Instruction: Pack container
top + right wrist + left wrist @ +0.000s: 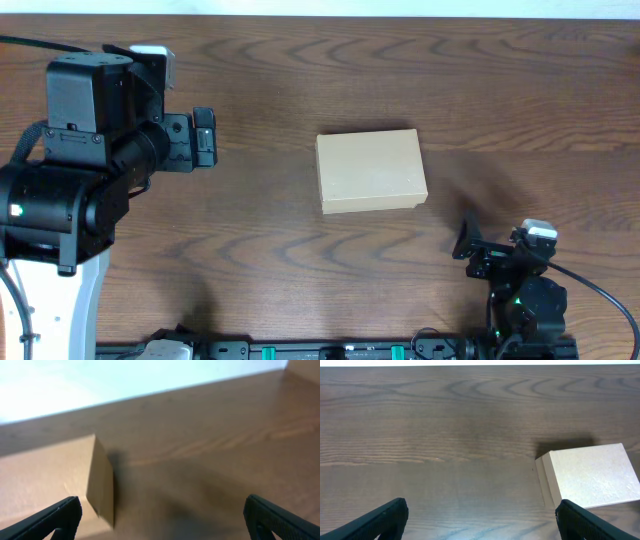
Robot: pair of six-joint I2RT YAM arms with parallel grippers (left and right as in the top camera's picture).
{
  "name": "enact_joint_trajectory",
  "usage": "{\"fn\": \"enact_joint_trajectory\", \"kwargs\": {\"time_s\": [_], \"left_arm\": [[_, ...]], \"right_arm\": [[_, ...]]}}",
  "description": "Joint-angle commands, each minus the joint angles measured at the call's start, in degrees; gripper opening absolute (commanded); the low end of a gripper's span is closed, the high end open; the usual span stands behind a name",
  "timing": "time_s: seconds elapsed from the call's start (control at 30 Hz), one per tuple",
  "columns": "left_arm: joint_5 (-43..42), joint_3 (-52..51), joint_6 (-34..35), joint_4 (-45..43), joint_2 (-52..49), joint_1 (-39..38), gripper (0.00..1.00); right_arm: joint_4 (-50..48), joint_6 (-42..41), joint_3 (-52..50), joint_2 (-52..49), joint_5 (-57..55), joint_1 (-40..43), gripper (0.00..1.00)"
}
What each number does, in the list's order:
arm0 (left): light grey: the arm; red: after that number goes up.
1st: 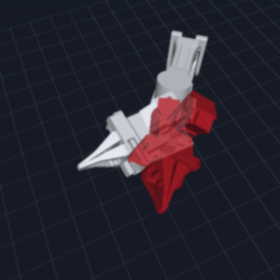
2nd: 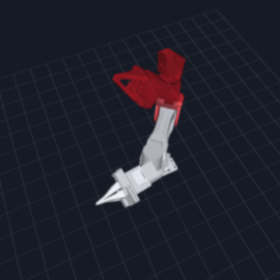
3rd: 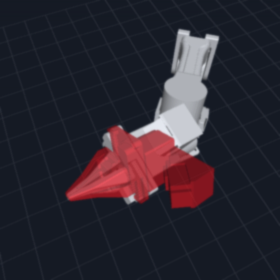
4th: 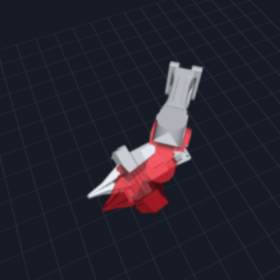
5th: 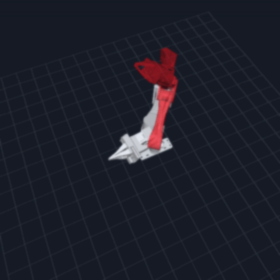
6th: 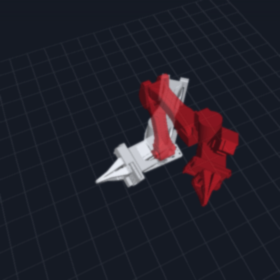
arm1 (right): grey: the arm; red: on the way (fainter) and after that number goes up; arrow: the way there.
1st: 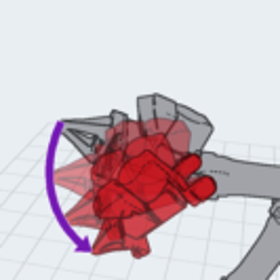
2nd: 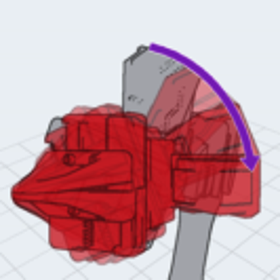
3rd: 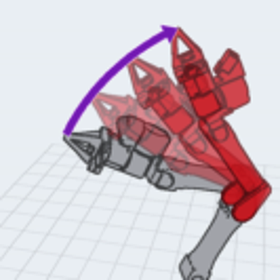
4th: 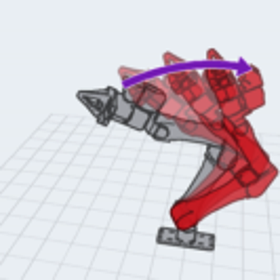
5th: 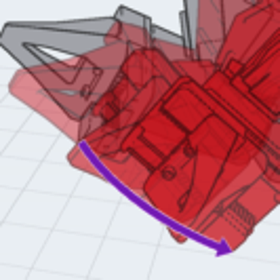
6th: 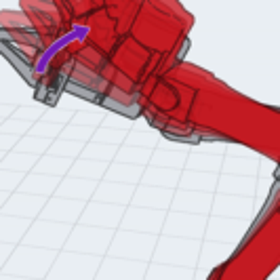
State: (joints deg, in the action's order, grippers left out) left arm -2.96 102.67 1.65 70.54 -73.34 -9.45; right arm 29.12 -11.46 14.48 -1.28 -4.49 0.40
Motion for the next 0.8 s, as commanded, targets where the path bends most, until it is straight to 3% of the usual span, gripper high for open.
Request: {"fn": "enact_joint_trajectory", "kwargs": {"time_s": [0.0,0.5,0.63,0.77], "left_arm": [[0.6,0.3,0.0,0.2,0.3,0.0,0.95],[0.6,0.3,0.0,0.2,0.3,0.0,0.95],[0.6,0.3,0.0,0.2,0.3,0.0,0.95],[0.6,0.3,0.0,0.2,0.3,0.0,0.95]], "right_arm": [[-4.5,0.7,-2.0,1.0,-0.2,-0.5,0.99],[-36.8,4.1,-11.8,1.0,0.0,-3.3,0.99],[-42.8,4.9,-14.3,1.0,0.0,-3.4,0.99],[-42.6,4.9,-14.2,1.0,0.0,-2.9,0.99]]}}
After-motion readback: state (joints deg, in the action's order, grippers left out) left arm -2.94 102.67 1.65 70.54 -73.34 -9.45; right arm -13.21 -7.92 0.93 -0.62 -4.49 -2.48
